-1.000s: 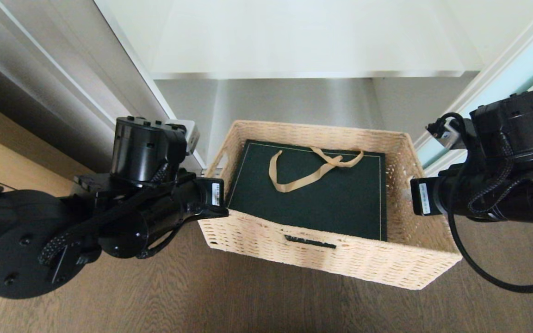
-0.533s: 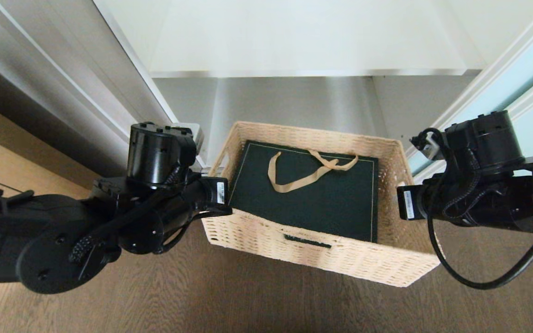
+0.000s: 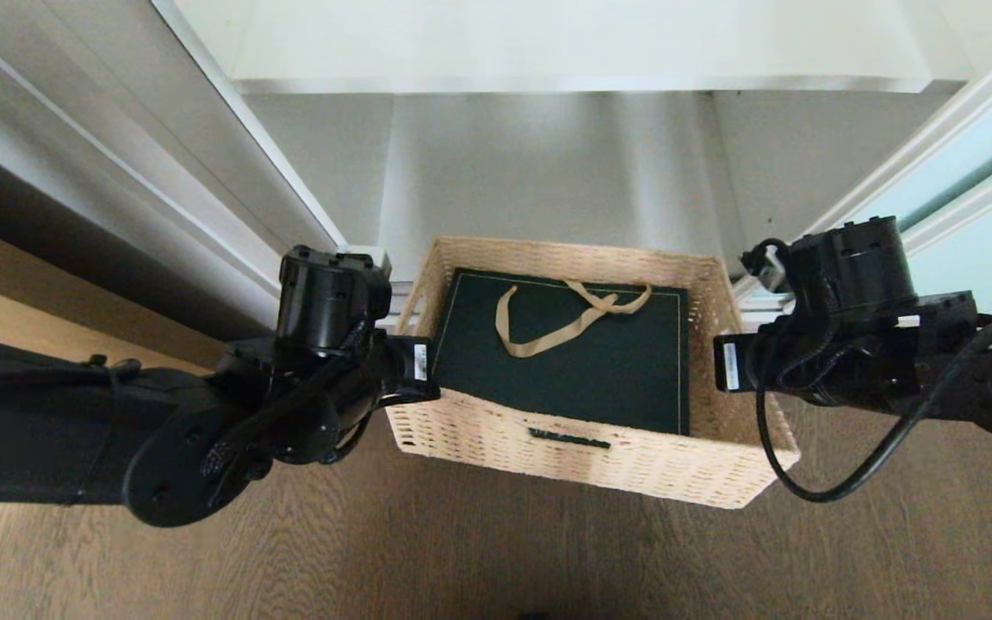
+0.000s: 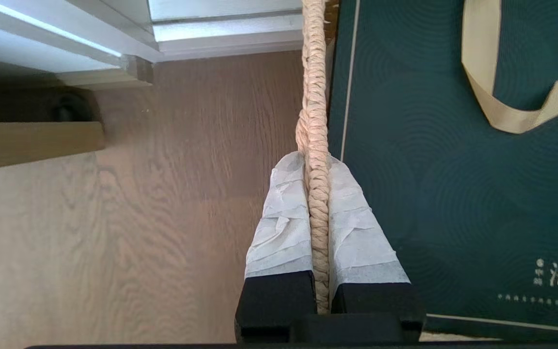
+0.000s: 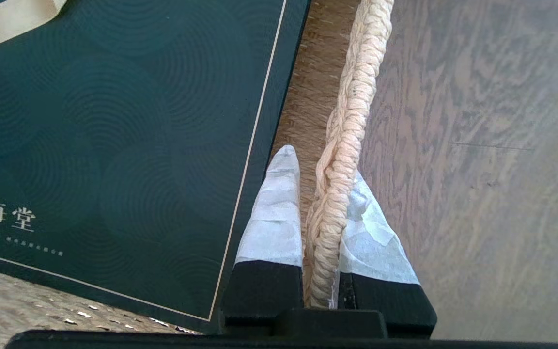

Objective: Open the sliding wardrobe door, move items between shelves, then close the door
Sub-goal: Place the basket on the lower shelf

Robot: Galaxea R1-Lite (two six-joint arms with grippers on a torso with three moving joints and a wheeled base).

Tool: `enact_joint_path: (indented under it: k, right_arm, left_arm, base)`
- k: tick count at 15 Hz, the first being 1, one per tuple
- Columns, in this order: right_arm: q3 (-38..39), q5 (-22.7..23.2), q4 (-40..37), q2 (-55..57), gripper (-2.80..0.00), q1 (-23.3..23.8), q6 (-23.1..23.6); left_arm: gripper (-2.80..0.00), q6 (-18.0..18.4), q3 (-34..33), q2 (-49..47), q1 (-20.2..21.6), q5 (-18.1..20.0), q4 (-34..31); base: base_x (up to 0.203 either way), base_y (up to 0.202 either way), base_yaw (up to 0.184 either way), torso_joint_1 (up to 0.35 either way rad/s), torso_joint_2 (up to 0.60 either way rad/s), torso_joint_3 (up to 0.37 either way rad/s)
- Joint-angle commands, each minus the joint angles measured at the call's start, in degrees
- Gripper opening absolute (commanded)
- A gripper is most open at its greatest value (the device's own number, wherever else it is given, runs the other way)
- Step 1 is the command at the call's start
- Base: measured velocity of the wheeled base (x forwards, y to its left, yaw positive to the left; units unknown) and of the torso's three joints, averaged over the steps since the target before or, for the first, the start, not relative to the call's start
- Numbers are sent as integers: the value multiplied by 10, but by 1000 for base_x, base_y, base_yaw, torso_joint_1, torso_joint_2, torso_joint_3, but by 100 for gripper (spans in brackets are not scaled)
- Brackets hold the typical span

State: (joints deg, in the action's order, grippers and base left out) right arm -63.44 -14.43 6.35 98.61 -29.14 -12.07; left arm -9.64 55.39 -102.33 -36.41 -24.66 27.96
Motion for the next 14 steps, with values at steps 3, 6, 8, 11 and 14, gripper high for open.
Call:
enact_joint_path:
  k: [3, 6, 8, 11, 14]
  right_arm:
    - [-31, 2, 3, 46, -280, 8, 0]
    - [-57, 2, 6, 81, -280, 14, -2]
    - [-70, 3, 28, 101, -280, 17, -1]
    - [-104, 3, 57, 121, -280, 25, 5]
    - [-143, 3, 55, 135, -280, 32, 6]
  left_arm:
    - [-280, 1, 20, -55, 20, 1, 31]
    - [-280, 0, 33, -85, 38, 2, 62]
    - [-280, 3, 38, -105, 51, 3, 94]
    - [-280, 8, 55, -112, 69, 7, 117]
    - [-280, 18, 82, -121, 78, 6, 118]
  base:
    - [0, 0, 0, 2, 3, -195]
    - [0, 0, 0, 0, 4, -84]
    - [0, 0, 0, 0, 0, 0]
    - [0, 0, 0, 0, 0, 0]
    - [0, 0, 0, 0, 0, 0]
